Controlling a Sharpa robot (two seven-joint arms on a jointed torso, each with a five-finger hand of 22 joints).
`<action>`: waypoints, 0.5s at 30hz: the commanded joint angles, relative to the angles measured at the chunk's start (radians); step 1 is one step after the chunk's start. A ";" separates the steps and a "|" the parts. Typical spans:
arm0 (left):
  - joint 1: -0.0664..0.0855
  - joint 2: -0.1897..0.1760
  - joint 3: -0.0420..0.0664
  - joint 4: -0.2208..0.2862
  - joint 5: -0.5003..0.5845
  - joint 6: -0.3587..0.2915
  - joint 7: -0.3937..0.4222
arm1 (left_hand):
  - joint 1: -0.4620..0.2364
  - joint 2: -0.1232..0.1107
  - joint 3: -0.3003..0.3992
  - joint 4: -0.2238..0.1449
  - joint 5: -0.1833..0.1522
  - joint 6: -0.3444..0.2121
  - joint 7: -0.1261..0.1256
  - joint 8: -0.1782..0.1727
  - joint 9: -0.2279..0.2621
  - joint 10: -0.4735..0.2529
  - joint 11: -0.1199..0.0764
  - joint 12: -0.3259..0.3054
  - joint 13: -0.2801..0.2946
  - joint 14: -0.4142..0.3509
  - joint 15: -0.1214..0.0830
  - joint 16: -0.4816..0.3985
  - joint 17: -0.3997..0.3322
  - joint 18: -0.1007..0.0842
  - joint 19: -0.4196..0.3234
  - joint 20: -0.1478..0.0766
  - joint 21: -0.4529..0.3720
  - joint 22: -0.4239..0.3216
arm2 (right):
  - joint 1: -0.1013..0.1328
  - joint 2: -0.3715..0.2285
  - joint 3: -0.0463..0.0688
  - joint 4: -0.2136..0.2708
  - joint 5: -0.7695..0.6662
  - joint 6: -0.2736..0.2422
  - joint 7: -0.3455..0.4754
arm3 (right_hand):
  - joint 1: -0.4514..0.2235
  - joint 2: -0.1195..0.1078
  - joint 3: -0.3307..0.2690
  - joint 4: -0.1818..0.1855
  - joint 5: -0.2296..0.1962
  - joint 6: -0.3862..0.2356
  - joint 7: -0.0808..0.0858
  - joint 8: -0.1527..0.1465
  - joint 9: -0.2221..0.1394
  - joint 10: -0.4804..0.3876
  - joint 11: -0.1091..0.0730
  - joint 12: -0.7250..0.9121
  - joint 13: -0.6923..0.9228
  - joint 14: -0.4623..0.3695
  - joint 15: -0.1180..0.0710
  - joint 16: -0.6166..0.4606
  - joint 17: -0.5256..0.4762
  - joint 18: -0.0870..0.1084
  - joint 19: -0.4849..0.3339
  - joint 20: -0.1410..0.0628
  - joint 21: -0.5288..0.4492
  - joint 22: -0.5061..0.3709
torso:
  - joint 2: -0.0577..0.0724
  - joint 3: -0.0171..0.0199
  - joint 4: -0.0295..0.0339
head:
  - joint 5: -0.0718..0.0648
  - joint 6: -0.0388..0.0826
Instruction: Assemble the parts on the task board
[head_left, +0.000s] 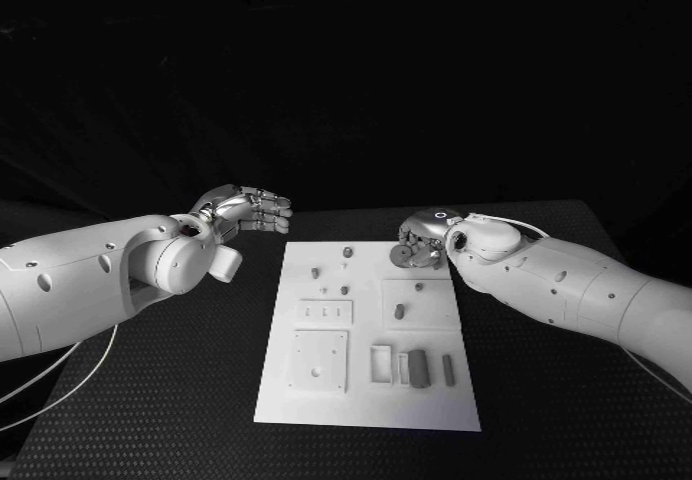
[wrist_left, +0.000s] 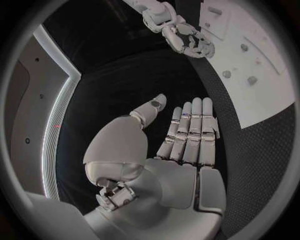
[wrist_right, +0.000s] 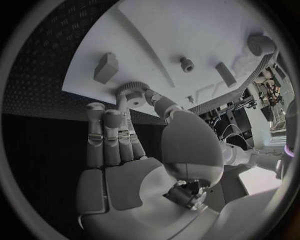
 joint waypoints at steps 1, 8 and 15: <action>0.001 0.001 0.001 0.004 0.003 0.015 0.005 | -0.013 0.000 -0.008 0.000 0.003 0.000 0.019 -0.006 -0.001 0.006 0.004 -0.005 -0.002 0.005 0.003 -0.004 0.001 0.015 0.007 -0.002 -0.004 -0.001 | -0.001 0.004 -0.001 -0.010 0.013 0.012 0.017 | -0.001 0.006 0.000 0.004 0.001 0.005 0.001 0.004 -0.001 -0.011 0.002 -0.009 0.001 -0.001 -0.002 0.006 -0.001 0.100 0.000 -0.002 -0.003 0.018 | 0.001 0.0002 0.0010 | 0.003 -0.002; 0.001 0.001 0.001 0.004 0.003 0.016 0.004 | -0.013 0.000 -0.008 0.001 0.003 0.000 0.019 -0.006 -0.001 0.006 0.004 -0.006 -0.002 0.005 0.003 -0.004 0.001 0.015 0.007 -0.002 -0.004 -0.001 | -0.002 0.009 -0.002 -0.013 0.022 0.021 0.021 | 0.004 0.025 0.005 -0.007 0.001 0.014 0.007 0.009 -0.001 -0.029 0.011 -0.047 -0.019 -0.002 0.007 0.009 -0.002 0.100 -0.003 -0.003 -0.001 0.020 | 0.000 0.0004 -0.0007 | 0.006 -0.005; 0.001 0.000 0.001 0.005 0.003 0.016 0.003 | -0.014 0.000 -0.008 0.001 0.003 0.000 0.020 -0.007 -0.001 0.006 0.004 -0.006 -0.002 0.005 0.003 -0.004 0.001 0.015 0.007 -0.002 -0.005 -0.001 | -0.005 0.015 -0.003 -0.022 0.023 0.030 0.024 | 0.008 0.044 0.005 -0.025 0.001 0.025 0.008 0.015 -0.001 -0.023 0.014 -0.069 -0.034 -0.004 0.010 0.011 -0.003 0.100 -0.006 -0.001 0.001 0.020 | 0.001 0.0015 -0.0017 | 0.008 -0.006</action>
